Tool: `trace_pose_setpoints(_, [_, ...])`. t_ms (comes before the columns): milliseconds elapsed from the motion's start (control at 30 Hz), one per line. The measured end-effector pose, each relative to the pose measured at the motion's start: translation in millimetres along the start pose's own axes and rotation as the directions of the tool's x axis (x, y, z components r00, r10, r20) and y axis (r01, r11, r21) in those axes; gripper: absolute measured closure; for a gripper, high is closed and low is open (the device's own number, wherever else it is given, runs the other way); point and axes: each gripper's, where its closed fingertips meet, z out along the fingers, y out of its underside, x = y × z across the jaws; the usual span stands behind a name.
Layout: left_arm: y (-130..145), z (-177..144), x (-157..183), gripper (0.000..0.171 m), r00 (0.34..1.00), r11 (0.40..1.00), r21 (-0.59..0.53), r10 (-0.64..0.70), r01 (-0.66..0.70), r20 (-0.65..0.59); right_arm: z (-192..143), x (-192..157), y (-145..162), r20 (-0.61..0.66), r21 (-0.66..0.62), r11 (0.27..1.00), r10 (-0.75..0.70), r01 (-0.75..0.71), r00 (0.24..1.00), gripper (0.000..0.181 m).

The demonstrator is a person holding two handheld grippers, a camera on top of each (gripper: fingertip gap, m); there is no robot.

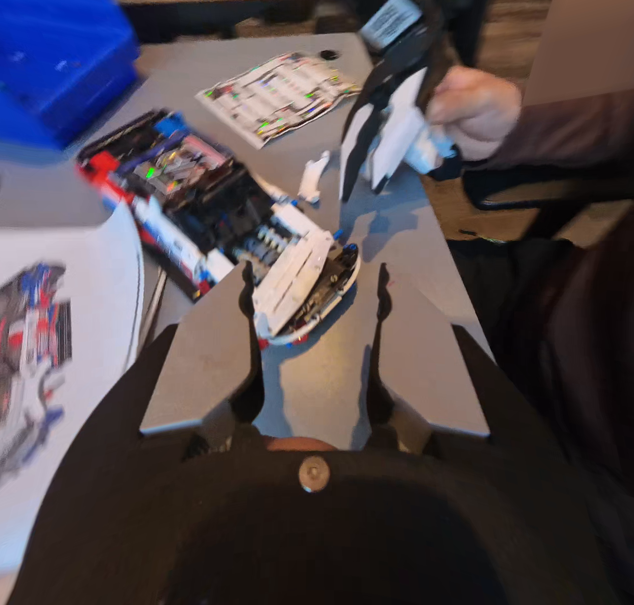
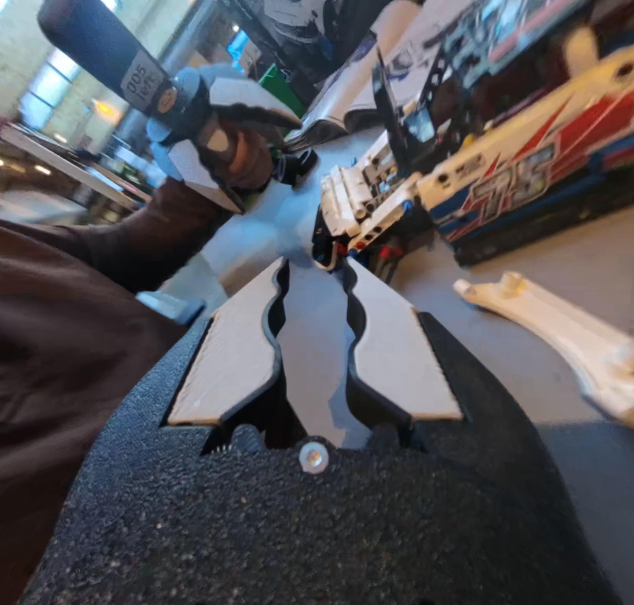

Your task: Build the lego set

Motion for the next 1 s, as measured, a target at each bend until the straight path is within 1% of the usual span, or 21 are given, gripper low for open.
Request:
trace_pose_setpoints(67, [15, -4, 5, 0.107, 0.991, 0.995, 0.041, -0.091, 0.087, 0.1, -9, 7, -8, -0.116, -0.001, 0.985, -0.174, 0.175, 0.978, 0.145])
trace_pose_setpoints(100, [24, -7, -1, 0.111, 0.972, 0.993, 0.059, -0.114, 0.105, 0.204, -14, 12, -10, -0.178, -0.021, 0.968, -0.248, 0.249, 0.952, 0.145])
trace_pose_setpoints(133, [32, -12, -4, 0.111, 0.948, 0.991, 0.078, -0.123, 0.104, 0.292, -17, 15, -11, -0.209, -0.043, 0.953, -0.303, 0.3, 0.93, 0.142])
trace_pose_setpoints(167, [38, -16, -3, 0.114, 0.932, 0.991, 0.099, -0.118, 0.089, 0.343, -19, 16, -13, -0.225, -0.05, 0.939, -0.342, 0.34, 0.912, 0.138])
trace_pose_setpoints(233, [50, -24, -4, 0.12, 0.888, 0.991, 0.121, -0.103, 0.054, 0.448, -22, 16, -17, -0.254, -0.029, 0.922, -0.38, 0.385, 0.89, 0.138])
trace_pose_setpoints(300, [52, -32, -3, 0.122, 0.863, 0.992, 0.124, -0.076, 0.016, 0.499, -25, 21, -19, -0.298, -0.034, 0.912, -0.4, 0.409, 0.867, 0.136])
trace_pose_setpoints(400, [47, -42, -1, 0.126, 0.855, 0.982, 0.19, -0.103, 0.005, 0.508, -31, 15, -27, -0.341, 0.008, 0.876, -0.451, 0.483, 0.824, 0.137])
trace_pose_setpoints(500, [42, -54, -4, 0.137, 0.839, 0.962, 0.273, -0.161, 0.015, 0.52, -43, 9, -38, -0.436, 0.034, 0.814, -0.51, 0.58, 0.742, 0.138])
trace_pose_setpoints(567, [45, -55, -3, 0.135, 0.841, 0.962, 0.27, -0.18, 0.042, 0.51, -50, 12, -41, -0.513, 0.02, 0.773, -0.536, 0.634, 0.67, 0.138])
trace_pose_setpoints(633, [49, -49, 2, 0.132, 0.86, 0.971, 0.232, -0.165, 0.057, 0.483, -54, 16, -40, -0.555, -0.008, 0.754, -0.55, 0.657, 0.624, 0.137])
trace_pose_setpoints(733, [51, -43, 8, 0.132, 0.877, 0.981, 0.189, -0.122, 0.036, 0.465, -49, 18, -36, -0.558, -0.041, 0.754, -0.562, 0.656, 0.61, 0.131])
trace_pose_setpoints(800, [52, -39, 14, 0.132, 0.905, 0.983, 0.179, -0.115, 0.044, 0.409, -42, 16, -36, -0.531, -0.023, 0.762, -0.557, 0.647, 0.638, 0.124])
trace_pose_setpoints(867, [50, -39, 18, 0.143, 0.931, 0.975, 0.209, -0.144, 0.076, 0.335, -37, 14, -37, -0.504, -0.005, 0.766, -0.557, 0.643, 0.66, 0.123])
trace_pose_setpoints(933, [46, -43, 20, 0.144, 0.945, 0.962, 0.255, -0.172, 0.1, 0.278, -35, 15, -39, -0.5, -0.003, 0.762, -0.562, 0.648, 0.659, 0.124])
trace_pose_setpoints(1000, [42, -48, 20, 0.143, 0.949, 0.947, 0.299, -0.198, 0.12, 0.246, -36, 13, -42, -0.483, 0.042, 0.779, -0.533, 0.626, 0.695, 0.127])
